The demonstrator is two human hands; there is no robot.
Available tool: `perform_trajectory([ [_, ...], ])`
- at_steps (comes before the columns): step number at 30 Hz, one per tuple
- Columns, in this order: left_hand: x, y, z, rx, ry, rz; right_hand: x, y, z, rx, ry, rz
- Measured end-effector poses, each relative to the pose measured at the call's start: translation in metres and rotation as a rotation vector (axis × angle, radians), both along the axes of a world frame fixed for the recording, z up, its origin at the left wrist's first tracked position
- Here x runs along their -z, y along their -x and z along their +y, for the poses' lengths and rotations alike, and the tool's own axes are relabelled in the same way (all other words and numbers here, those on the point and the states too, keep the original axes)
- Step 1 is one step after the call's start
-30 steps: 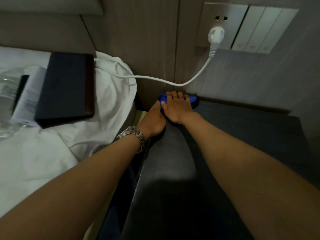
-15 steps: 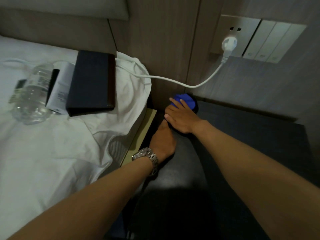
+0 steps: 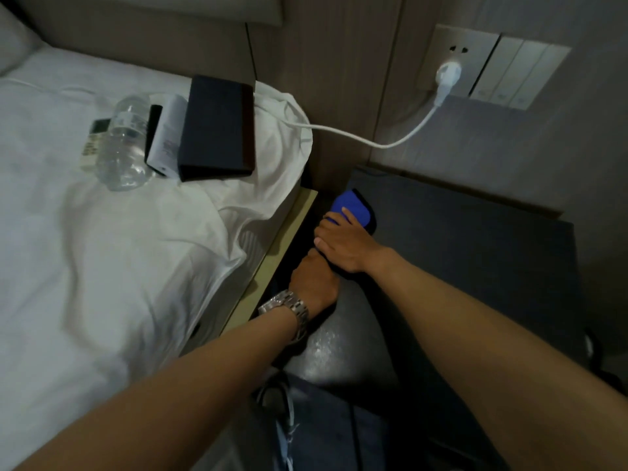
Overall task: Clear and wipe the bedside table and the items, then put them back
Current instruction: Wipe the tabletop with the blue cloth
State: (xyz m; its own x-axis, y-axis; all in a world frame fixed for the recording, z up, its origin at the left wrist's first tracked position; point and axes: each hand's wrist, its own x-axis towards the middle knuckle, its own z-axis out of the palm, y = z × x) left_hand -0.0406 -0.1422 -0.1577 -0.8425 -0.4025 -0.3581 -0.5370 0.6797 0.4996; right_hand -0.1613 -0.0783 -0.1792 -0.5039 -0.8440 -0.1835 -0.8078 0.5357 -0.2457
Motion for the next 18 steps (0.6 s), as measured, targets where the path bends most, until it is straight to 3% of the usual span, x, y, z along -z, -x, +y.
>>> perform_trajectory([
  [18,-0.016,-0.105,0.016,0.059,0.089,-0.069,-0.003,-0.116,0.008,-0.01,-0.052,-0.005],
])
